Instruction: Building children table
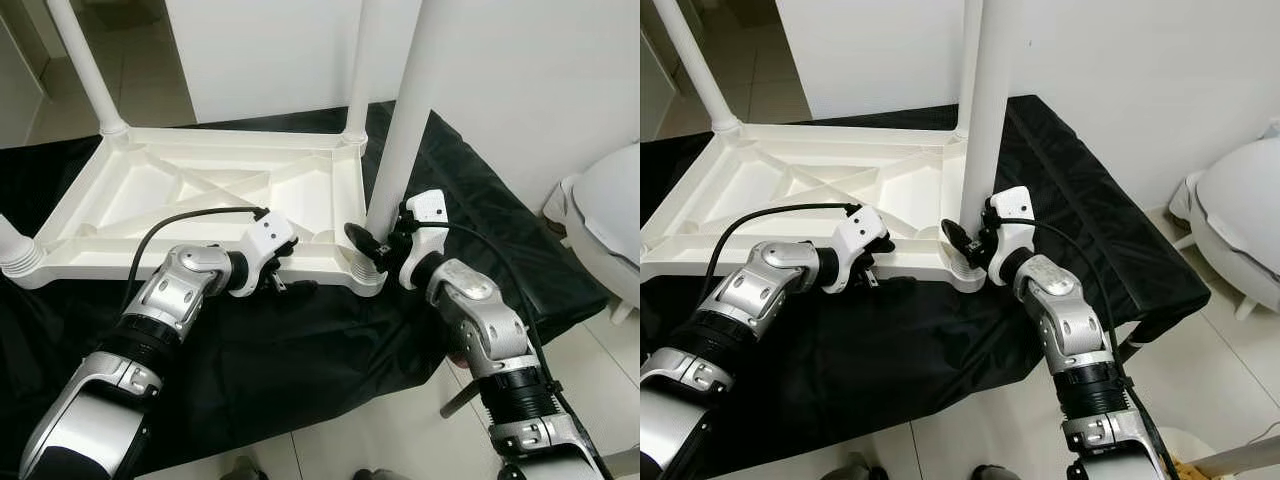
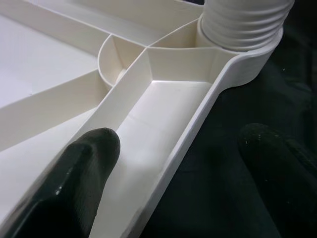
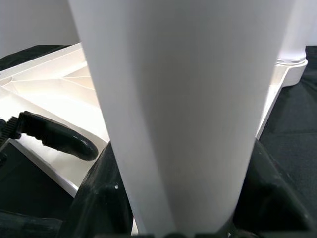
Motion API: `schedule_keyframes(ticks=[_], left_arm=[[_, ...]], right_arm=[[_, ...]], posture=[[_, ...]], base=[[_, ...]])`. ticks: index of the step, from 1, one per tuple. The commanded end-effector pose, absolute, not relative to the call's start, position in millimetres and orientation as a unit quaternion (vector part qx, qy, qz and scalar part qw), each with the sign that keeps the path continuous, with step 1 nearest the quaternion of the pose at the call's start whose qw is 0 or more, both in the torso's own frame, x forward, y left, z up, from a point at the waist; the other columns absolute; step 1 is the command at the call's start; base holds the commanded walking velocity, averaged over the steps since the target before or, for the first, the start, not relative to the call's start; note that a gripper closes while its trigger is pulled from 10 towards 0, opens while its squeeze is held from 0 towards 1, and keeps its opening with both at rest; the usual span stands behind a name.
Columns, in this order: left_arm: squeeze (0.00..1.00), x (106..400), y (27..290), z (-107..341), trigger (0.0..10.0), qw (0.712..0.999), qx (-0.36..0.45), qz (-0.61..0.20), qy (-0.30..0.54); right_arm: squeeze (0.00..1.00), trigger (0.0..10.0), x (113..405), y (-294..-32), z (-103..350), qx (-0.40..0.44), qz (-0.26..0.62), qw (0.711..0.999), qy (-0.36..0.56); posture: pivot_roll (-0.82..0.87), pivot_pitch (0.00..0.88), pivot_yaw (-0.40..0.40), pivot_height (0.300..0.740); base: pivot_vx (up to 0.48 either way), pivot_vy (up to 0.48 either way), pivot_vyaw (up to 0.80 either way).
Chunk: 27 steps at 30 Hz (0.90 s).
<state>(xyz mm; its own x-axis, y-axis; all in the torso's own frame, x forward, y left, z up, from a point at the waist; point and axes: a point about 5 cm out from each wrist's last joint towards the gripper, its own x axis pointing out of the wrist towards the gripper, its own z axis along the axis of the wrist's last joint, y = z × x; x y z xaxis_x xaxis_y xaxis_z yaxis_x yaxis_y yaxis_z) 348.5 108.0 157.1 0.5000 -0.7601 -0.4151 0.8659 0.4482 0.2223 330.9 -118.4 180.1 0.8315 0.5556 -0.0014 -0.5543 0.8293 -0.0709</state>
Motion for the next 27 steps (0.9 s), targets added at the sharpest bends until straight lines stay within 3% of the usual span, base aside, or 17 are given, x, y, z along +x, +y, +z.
schedule_keyframes(ticks=[1, 8, 27], left_arm=[[0.0, 348.7, 107.7, 163.0, 10.0, 0.833, 0.215, -0.494, 0.125], [0.0, 348.7, 108.9, 164.5, 10.0, 0.834, 0.214, -0.493, 0.125], [0.0, 349.3, 111.0, 165.9, 10.0, 0.835, 0.213, -0.491, 0.127]], right_arm=[[0.0, 10.0, 329.5, -120.9, 152.6, -0.026, 0.281, 0.958, 0.054], [0.0, 10.0, 329.5, -118.5, 148.3, -0.024, 0.265, 0.962, 0.056], [0.0, 10.0, 330.1, -105.1, 160.2, 0.05, 0.105, 0.993, 0.0]], posture=[[-0.04, 0.142, 0.051, 0.74], [-0.04, 0.145, 0.048, 0.74], [-0.04, 0.147, 0.049, 0.74]], base=[[0.0, 0.0, 0.0], [0.0, 0.0, 0.0], [0.0, 0.0, 0.0]])
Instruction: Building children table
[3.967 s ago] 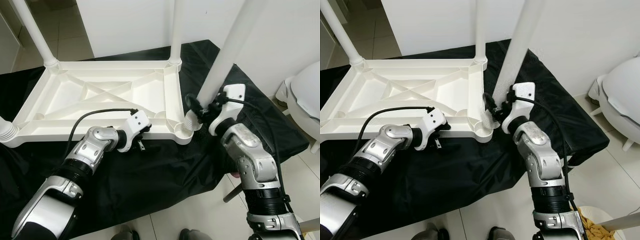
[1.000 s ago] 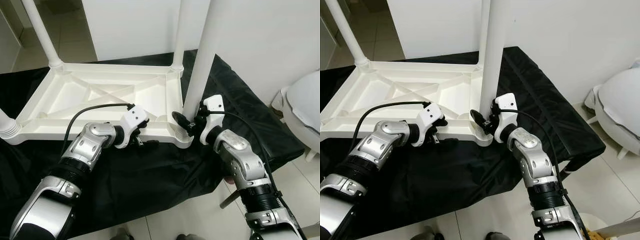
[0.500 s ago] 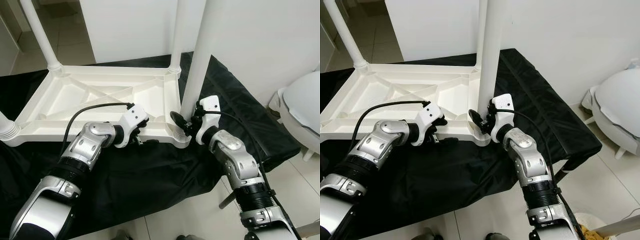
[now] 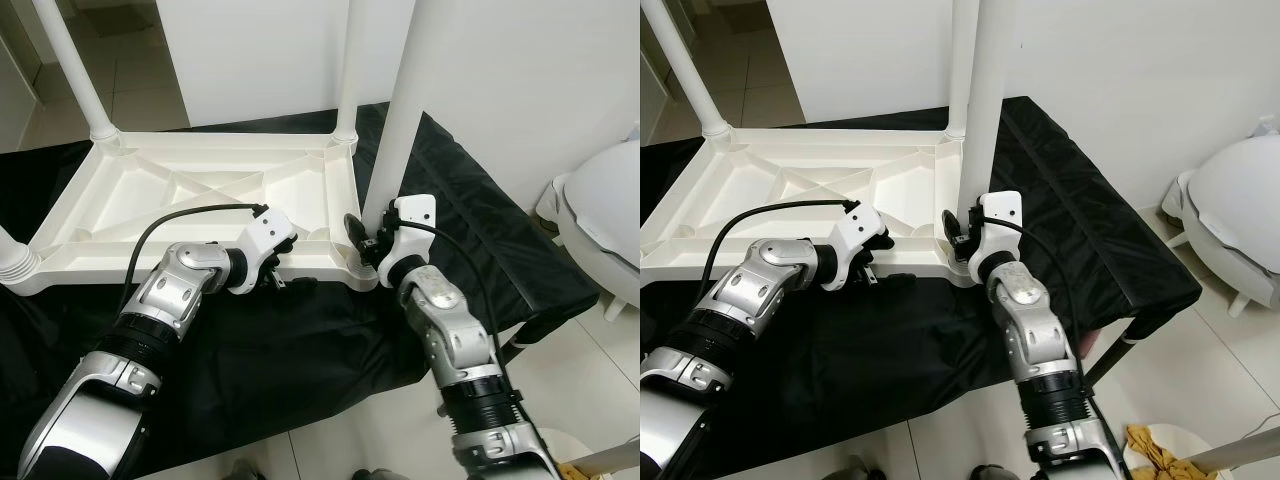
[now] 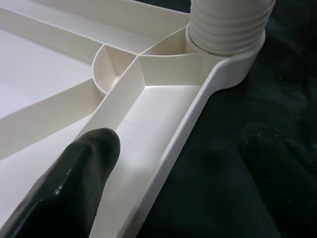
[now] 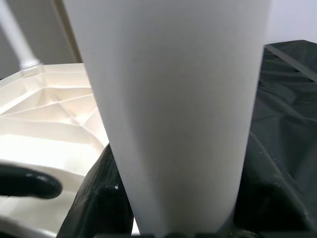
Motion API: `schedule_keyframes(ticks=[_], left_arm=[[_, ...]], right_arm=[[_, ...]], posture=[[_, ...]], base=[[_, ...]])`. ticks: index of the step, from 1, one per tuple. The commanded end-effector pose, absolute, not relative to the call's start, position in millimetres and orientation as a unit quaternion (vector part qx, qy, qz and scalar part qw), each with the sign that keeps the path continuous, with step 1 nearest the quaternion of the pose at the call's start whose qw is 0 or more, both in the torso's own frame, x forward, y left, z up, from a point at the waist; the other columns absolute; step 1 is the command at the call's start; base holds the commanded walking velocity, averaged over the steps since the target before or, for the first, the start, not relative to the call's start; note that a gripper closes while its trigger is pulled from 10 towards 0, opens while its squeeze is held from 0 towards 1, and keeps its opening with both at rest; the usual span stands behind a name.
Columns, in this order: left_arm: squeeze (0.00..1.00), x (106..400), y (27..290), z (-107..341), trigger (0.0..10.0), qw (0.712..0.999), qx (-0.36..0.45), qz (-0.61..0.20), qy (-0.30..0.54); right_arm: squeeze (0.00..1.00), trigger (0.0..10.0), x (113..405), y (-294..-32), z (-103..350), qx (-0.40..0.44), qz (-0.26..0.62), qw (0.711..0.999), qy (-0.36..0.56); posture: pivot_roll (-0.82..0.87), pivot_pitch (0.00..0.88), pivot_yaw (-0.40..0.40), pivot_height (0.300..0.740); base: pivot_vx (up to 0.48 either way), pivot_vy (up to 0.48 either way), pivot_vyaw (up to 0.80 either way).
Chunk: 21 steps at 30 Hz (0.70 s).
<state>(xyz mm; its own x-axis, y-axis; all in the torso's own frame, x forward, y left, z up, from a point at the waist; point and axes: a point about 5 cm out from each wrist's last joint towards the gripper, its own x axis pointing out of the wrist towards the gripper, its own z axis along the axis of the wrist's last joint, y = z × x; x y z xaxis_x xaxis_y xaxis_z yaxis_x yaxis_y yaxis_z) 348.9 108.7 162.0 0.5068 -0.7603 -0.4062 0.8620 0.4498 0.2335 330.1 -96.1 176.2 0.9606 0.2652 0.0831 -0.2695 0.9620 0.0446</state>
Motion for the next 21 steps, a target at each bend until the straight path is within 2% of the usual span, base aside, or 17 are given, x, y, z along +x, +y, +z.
schedule_keyframes(ticks=[1, 7, 21], left_arm=[[0.0, 349.3, 111.2, 166.1, 10.0, 0.835, 0.213, -0.491, 0.127], [0.0, 349.9, 111.0, 166.7, 10.0, 0.835, 0.214, -0.491, 0.127], [0.0, 350.8, 111.7, 168.3, 10.0, 0.835, 0.215, -0.49, 0.128]], right_arm=[[0.0, 10.0, 330.2, -103.3, 161.0, 0.056, 0.094, 0.994, -0.001], [0.0, 10.0, 337.7, -95.6, 167.4, 0.087, 0.031, 0.996, -0.005], [0.0, 10.0, 338.9, -87.5, 166.1, 0.087, -0.038, 0.995, -0.013]], posture=[[-0.04, 0.147, 0.05, 0.74], [-0.04, 0.144, 0.052, 0.74], [-0.03, 0.144, 0.048, 0.74]], base=[[0.0, 0.0, 0.0], [0.0, 0.0, 0.0], [0.0, 0.0, 0.0]])
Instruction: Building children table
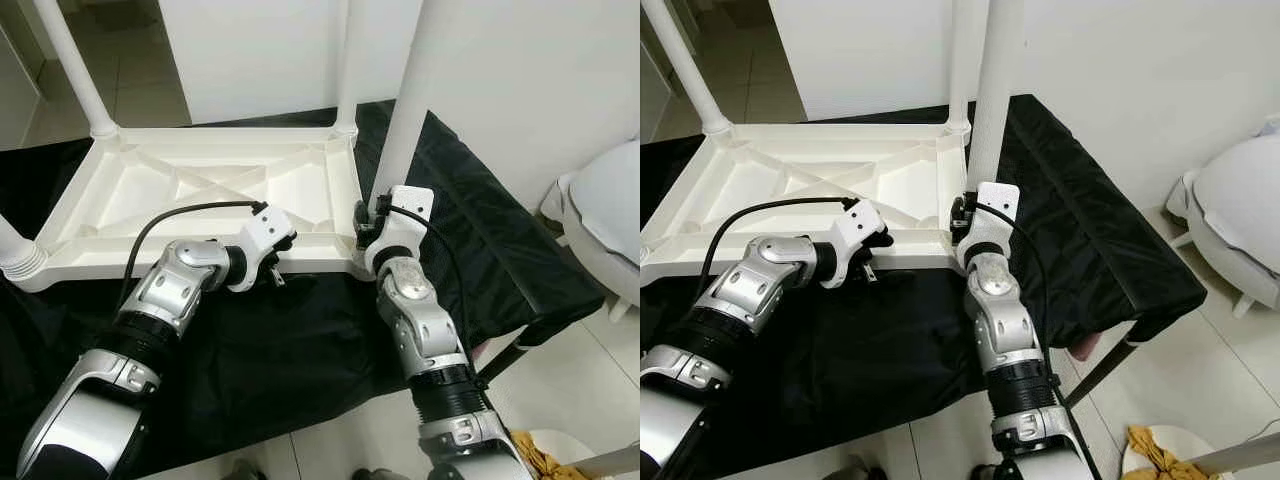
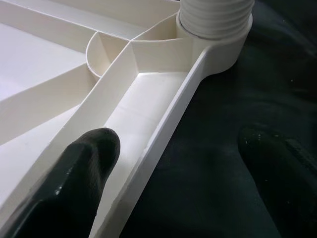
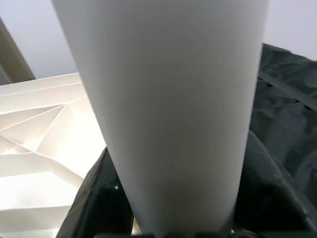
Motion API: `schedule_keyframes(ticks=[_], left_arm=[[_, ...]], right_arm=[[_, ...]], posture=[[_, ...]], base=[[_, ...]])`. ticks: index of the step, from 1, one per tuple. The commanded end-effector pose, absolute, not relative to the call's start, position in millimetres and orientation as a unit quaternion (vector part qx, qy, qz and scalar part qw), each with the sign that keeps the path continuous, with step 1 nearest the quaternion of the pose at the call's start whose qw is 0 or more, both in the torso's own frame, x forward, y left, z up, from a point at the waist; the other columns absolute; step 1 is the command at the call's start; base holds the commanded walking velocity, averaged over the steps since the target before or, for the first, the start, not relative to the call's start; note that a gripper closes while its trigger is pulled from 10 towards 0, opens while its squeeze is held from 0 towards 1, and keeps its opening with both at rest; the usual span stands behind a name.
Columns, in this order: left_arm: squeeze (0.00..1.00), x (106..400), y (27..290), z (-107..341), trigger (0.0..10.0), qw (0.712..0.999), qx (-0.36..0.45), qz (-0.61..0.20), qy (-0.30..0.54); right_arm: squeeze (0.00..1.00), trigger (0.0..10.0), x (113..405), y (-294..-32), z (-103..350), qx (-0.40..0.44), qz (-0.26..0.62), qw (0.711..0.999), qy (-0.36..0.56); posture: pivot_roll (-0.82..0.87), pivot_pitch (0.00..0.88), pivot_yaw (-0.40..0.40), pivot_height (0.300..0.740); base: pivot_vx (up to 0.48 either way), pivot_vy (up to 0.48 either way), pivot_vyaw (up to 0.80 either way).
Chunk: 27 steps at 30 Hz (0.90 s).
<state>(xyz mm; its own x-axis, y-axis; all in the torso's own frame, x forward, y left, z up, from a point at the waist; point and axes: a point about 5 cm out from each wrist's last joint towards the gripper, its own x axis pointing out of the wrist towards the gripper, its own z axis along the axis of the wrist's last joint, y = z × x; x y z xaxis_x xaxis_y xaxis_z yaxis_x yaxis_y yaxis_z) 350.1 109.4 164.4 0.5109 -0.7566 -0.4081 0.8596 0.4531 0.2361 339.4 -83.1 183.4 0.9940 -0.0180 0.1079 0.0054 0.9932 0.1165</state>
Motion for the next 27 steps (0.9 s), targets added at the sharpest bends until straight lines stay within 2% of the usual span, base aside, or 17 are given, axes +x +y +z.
schedule_keyframes(ticks=[1, 5, 6, 7, 21, 22, 27], left_arm=[[0.0, 350.8, 111.8, 168.3, 10.0, 0.835, 0.216, -0.49, 0.128], [0.0, 350.9, 111.8, 168.3, 10.0, 0.835, 0.216, -0.49, 0.129], [0.0, 350.9, 111.8, 168.2, 10.0, 0.835, 0.216, -0.49, 0.129], [0.0, 351.0, 111.7, 168.2, 10.0, 0.835, 0.216, -0.49, 0.129], [0.0, 353.3, 111.0, 172.5, 10.0, 0.838, 0.216, -0.486, 0.121], [0.0, 354.8, 110.0, 175.8, 10.0, 0.841, 0.215, -0.483, 0.117], [0.0, 360.0, 101.5, 185.2, 10.0, 0.848, 0.213, -0.473, 0.114]], right_arm=[[0.0, 10.0, 339.0, -86.1, 166.5, 0.086, -0.034, 0.996, -0.015], [0.0, 10.0, 339.1, -84.1, 167.5, 0.089, -0.021, 0.996, -0.02], [0.95, 10.0, 339.1, -84.8, 168.2, 0.087, -0.02, 0.996, -0.024], [1.0, 10.0, 339.1, -85.6, 169.5, 0.09, -0.015, 0.995, -0.03], [1.0, 10.0, 341.3, -94.2, 184.1, 0.089, 0.063, 0.991, -0.08], [0.0, 10.0, 342.1, -100.5, 185.8, 0.082, 0.081, 0.99, -0.083], [0.0, 10.0, 345.0, -121.3, 191.3, 0.053, 0.103, 0.989, -0.094]], posture=[[-0.03, 0.144, 0.048, 0.74], [-0.03, 0.143, 0.049, 0.74], [-0.03, 0.143, 0.049, 0.74], [-0.03, 0.142, 0.049, 0.74], [-0.03, 0.133, 0.047, 0.74], [-0.04, 0.131, 0.048, 0.74], [-0.04, 0.13, 0.048, 0.74]], base=[[0.0, 0.0, 0.0], [0.0, 0.0, 0.0], [0.0, 0.0, 0.0], [0.0, 0.0, 0.0], [0.0, 0.0, 0.0], [0.0, 0.0, 0.0], [0.0, 0.0, 0.0]])
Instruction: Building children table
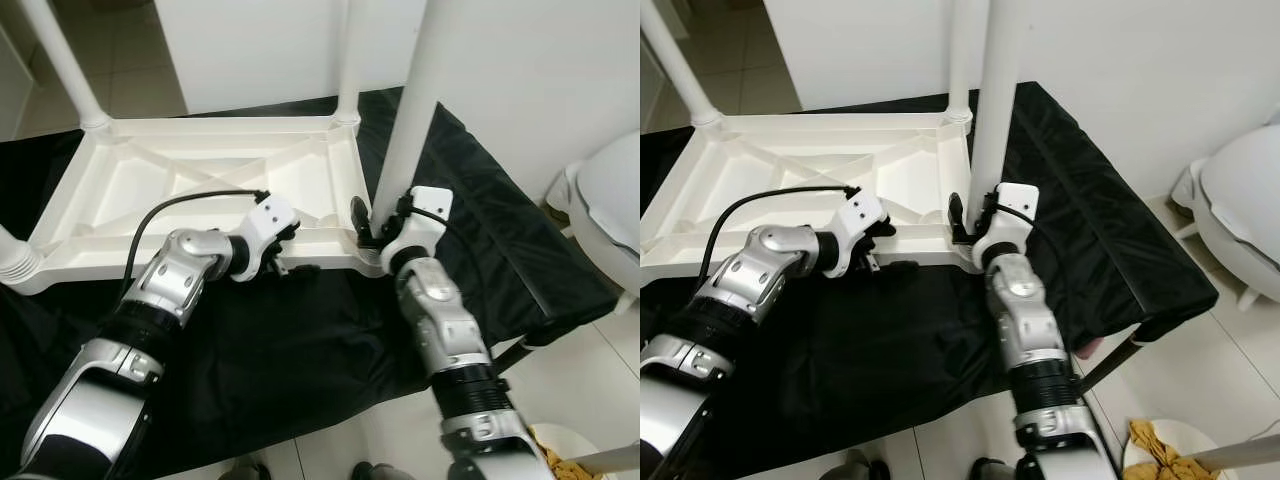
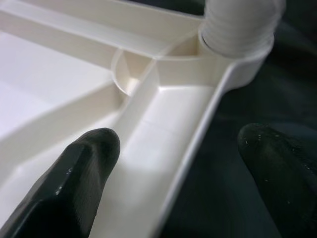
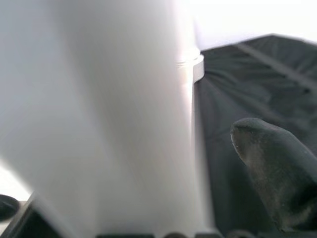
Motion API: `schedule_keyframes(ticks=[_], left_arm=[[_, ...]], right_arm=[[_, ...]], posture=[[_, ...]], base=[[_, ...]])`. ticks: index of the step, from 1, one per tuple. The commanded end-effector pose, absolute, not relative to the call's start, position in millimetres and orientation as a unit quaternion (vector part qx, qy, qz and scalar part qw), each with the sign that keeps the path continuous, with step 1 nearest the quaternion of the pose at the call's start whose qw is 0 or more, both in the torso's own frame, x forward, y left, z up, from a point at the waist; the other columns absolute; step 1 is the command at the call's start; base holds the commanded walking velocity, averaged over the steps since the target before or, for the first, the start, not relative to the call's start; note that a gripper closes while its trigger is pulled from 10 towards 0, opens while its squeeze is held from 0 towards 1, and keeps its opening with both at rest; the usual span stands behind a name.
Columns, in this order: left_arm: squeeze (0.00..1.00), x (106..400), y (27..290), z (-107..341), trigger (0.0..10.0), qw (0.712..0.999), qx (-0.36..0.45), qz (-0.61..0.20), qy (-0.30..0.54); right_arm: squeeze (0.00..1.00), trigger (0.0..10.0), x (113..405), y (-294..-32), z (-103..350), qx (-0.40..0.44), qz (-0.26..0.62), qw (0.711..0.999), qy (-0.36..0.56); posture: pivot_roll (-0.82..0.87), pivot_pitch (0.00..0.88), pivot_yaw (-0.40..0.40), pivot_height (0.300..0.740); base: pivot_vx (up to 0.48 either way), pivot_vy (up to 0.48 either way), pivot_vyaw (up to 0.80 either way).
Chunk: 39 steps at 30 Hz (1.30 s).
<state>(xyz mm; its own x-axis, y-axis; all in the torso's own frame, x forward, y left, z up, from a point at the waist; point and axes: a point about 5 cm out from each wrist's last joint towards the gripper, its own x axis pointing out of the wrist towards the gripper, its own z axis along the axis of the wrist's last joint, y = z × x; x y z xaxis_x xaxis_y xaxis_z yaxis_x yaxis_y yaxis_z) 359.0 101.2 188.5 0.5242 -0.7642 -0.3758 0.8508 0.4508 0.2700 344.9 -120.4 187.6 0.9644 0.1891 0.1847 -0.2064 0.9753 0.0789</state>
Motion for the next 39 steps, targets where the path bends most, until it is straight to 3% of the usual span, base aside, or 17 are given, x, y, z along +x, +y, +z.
schedule_keyframes(ticks=[1, 15, 16, 18, 19, 20, 21, 22, 39], left_arm=[[0.0, 360.2, 100.6, 185.5, 10.0, 0.847, 0.214, -0.473, 0.114], [0.0, 361.5, 73.8, 175.2, 10.0, 0.841, 0.206, -0.479, 0.146], [0.0, 361.8, 70.9, 173.0, 5.5, 0.84, 0.207, -0.478, 0.15], [0.0, 362.9, 66.0, 169.3, 3.9, 0.843, 0.207, -0.472, 0.156], [0.0, 363.5, 64.1, 167.9, 3.9, 0.844, 0.205, -0.468, 0.159], [0.0, 364.2, 62.3, 166.2, 1.1, 0.847, 0.205, -0.463, 0.163], [0.0, 364.7, 61.2, 165.1, 1.1, 0.848, 0.206, -0.46, 0.165], [0.0, 364.4, 58.2, 163.4, 0.0, 0.848, 0.205, -0.46, 0.166], [0.0, 361.6, 60.0, 152.4, 0.0, 0.835, 0.222, -0.472, 0.173]], right_arm=[[0.0, 10.0, 345.4, -122.6, 191.5, 0.053, 0.104, 0.989, -0.095], [0.0, 10.0, 345.1, -129.4, 192.5, 0.041, 0.114, 0.988, -0.097], [0.0, 10.0, 344.8, -129.5, 192.6, 0.042, 0.115, 0.988, -0.097], [0.0, 10.0, 344.4, -129.8, 193.3, 0.042, 0.115, 0.988, -0.098], [0.0, 10.0, 344.2, -129.9, 193.7, 0.042, 0.116, 0.987, -0.098], [0.0, 10.0, 344.2, -130.1, 194.0, 0.041, 0.116, 0.987, -0.099], [0.0, 10.0, 344.3, -130.2, 194.2, 0.039, 0.116, 0.987, -0.099], [0.0, 10.0, 344.2, -130.4, 195.0, 0.039, 0.117, 0.987, -0.101], [0.0, 10.0, 338.3, -133.4, 191.5, 0.022, 0.174, 0.98, -0.089]], posture=[[-0.04, 0.13, 0.048, 0.74], [-0.05, 0.137, 0.055, 0.74], [-0.05, 0.14, 0.055, 0.74], [-0.05, 0.142, 0.056, 0.74], [-0.05, 0.142, 0.056, 0.74], [-0.06, 0.143, 0.056, 0.74], [-0.06, 0.143, 0.056, 0.74], [-0.06, 0.143, 0.057, 0.74], [-0.06, 0.146, 0.073, 0.74]], base=[[0.0, 0.0, 0.0], [0.0, 0.0, 0.0], [0.0, 0.0, 0.0], [0.0, 0.0, 0.0], [0.0, 0.0, 0.0], [0.0, 0.0, 0.0], [0.0, 0.0, 0.0], [0.0, 0.0, 0.0], [0.0, 0.0, 0.0]])
